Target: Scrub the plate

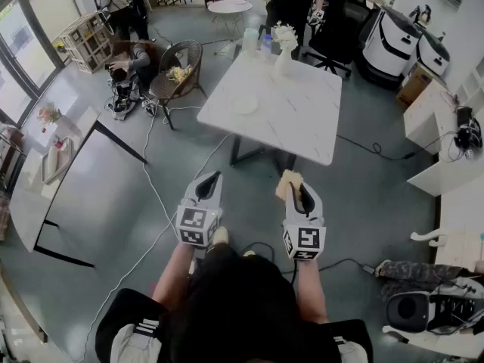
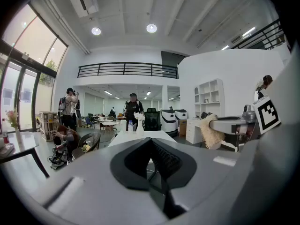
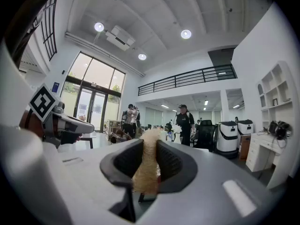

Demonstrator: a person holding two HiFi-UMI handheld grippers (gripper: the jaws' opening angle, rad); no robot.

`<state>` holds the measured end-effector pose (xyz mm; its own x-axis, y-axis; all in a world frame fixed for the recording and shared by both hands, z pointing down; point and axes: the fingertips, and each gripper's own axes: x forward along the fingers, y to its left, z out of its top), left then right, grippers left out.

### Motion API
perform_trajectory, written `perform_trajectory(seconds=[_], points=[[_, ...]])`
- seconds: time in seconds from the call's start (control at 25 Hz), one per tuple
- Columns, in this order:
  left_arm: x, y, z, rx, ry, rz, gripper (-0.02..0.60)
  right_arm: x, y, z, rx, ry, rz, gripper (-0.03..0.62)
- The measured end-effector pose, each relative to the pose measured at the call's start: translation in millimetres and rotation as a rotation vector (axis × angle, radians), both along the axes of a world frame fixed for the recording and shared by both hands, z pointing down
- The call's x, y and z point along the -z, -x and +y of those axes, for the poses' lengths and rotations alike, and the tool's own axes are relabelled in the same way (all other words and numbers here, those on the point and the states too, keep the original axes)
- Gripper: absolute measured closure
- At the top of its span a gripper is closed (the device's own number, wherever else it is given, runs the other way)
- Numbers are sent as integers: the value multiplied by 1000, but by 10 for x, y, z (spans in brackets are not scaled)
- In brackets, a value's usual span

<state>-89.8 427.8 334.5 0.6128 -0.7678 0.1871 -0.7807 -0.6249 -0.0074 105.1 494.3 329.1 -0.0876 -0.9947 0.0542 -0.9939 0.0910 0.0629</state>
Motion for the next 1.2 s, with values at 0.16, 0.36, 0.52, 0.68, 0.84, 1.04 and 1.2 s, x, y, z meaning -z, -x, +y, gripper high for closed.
perform_trajectory(seconds=[0.16,0.36,0.52,0.68,0.84,1.04,1.2], points=[[-16,-29,-13,0,1,5,575,-30,-33,-24,4,-3,-1,505],[-41,-47,-7,3,5,5,575,-36,-58,-24,5,-6,-4,505],[-124,-68,0,3,10,0,575,-101,-93,-35,0,-13,-20,505],[-231,-33,-32,7,21,-9,575,-200,-63,-105,1,-10,-25,505],[-288,97,-254,12,39,-11,575,-255,95,-333,15,5,-31,503],[-299,113,-694,6,62,-17,575,-265,122,-748,12,22,-44,503],[-213,29,-1128,-10,68,-21,575,-187,42,-1166,-1,34,-47,503]])
